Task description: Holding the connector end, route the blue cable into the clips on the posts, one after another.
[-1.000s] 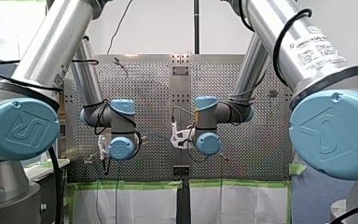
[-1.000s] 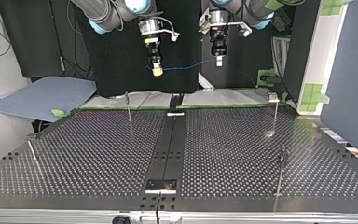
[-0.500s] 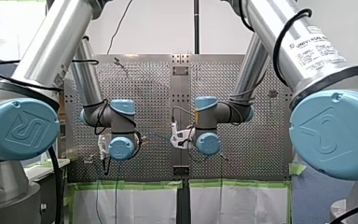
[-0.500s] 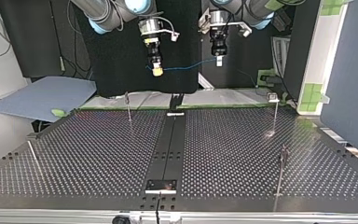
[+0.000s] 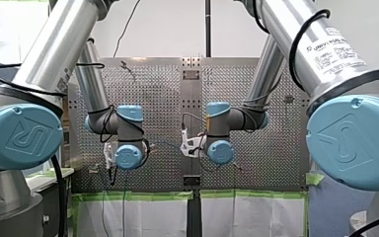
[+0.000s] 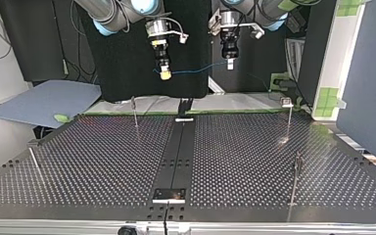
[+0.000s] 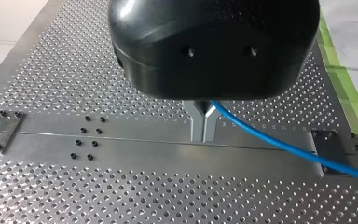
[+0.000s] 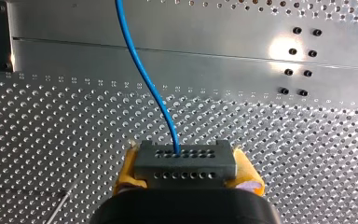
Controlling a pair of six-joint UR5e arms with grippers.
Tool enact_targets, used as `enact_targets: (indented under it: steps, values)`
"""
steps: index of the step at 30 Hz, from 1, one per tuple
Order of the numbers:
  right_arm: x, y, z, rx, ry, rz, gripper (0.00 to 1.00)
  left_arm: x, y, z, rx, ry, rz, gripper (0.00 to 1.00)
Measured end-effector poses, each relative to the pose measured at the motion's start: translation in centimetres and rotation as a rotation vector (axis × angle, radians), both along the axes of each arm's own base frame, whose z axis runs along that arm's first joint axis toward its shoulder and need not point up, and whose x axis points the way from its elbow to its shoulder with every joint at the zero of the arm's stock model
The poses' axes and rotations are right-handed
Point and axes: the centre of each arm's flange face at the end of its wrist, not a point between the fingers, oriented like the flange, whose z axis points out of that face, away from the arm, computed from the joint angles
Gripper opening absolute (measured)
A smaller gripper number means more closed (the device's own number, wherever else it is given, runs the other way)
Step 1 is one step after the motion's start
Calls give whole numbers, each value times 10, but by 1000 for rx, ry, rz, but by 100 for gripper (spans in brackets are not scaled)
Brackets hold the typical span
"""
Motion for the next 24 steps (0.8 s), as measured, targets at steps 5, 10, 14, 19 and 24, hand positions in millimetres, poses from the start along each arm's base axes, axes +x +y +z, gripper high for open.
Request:
enact_targets:
  steps: [5,10,14,19,24]
  values:
    - [0,0,0,0,0,0,0,0,0,0,0,0,0,0]
    - [0,0,0,0,0,0,0,-1,1,-4,9,10,-2,0]
    - [4,7,-8,19,17,9,0,-3,2,-16,27,37,-4,0]
    - [5,22,-35,74,76,30,0,-7,5,-31,48,72,-5,0]
    - [1,28,-59,111,116,33,0,-8,5,-34,52,79,-5,0]
